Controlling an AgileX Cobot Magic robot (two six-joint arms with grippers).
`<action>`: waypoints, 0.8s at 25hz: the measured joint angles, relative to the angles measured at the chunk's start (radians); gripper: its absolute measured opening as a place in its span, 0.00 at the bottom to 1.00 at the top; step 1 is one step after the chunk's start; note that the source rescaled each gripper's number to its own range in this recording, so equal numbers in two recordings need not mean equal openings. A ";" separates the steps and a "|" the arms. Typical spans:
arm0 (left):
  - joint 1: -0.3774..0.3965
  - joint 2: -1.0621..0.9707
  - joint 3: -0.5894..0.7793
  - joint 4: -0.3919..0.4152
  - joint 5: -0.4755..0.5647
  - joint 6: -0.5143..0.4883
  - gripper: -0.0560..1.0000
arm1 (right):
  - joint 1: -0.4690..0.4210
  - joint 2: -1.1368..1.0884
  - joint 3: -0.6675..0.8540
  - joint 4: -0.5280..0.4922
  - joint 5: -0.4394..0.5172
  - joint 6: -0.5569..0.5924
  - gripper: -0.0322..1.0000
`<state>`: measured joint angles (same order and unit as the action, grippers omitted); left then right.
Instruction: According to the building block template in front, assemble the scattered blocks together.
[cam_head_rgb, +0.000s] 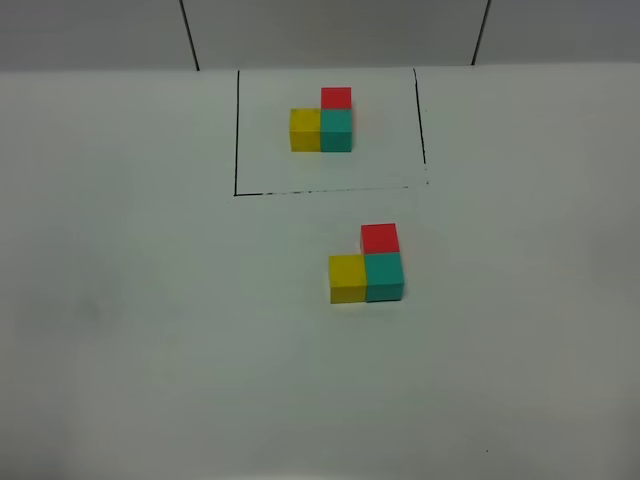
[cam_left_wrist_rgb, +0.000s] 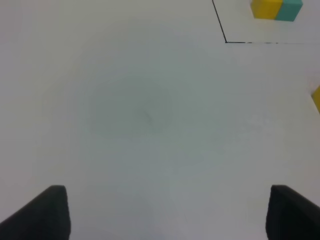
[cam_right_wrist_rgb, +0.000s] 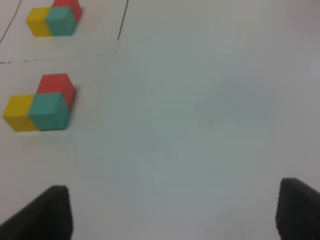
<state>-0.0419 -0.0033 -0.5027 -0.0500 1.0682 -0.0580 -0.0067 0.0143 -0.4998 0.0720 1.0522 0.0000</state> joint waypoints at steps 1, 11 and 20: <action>0.000 0.000 0.000 0.000 0.000 0.000 0.89 | -0.005 0.000 0.000 0.000 0.000 0.000 0.67; 0.000 0.000 0.000 0.000 0.000 0.000 0.89 | -0.029 0.000 0.000 0.000 0.000 0.000 0.67; 0.000 0.000 0.000 0.000 0.000 0.000 0.89 | -0.028 0.000 0.000 0.000 0.000 0.000 0.67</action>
<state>-0.0419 -0.0033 -0.5027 -0.0500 1.0682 -0.0580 -0.0351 0.0143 -0.4998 0.0720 1.0522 0.0000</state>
